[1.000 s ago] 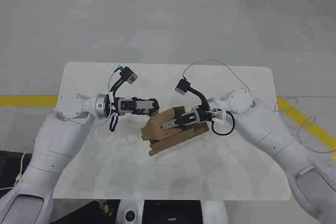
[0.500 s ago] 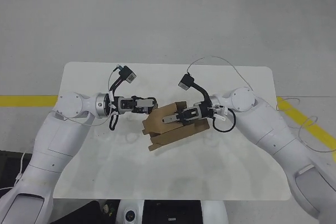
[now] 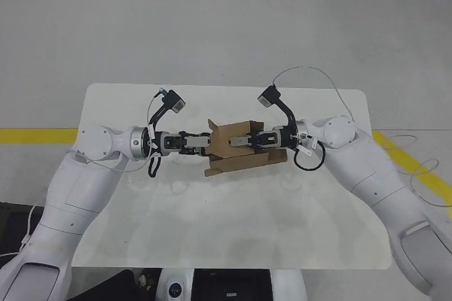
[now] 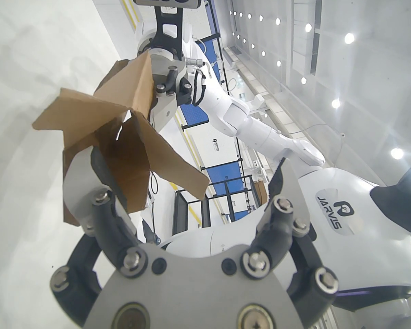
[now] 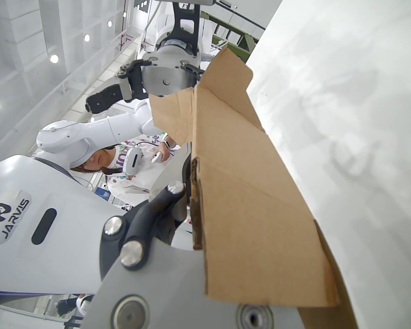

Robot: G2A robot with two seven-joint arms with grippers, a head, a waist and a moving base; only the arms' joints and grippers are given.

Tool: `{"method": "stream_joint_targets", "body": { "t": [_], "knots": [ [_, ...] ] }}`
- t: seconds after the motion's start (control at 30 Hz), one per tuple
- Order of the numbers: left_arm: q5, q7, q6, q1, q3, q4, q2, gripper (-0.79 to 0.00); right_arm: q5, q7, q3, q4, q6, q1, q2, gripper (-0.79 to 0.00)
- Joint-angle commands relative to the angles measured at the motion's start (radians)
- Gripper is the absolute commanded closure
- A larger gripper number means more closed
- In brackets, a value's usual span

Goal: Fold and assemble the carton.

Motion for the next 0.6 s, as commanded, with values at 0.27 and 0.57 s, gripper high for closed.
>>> {"method": "stream_joint_targets", "body": {
  "t": [0.27,0.57],
  "knots": [
    [-0.009,-0.012,0.008,0.002,0.015,0.001,-0.005,-0.785,-0.023,-0.06,0.022,0.064,-0.06,0.012,-0.024,0.0],
    [-0.017,-0.019,0.014,0.01,0.03,-0.008,-0.01,-0.785,-0.047,-0.091,0.047,0.101,-0.091,0.021,-0.043,0.0]
  ]
}}
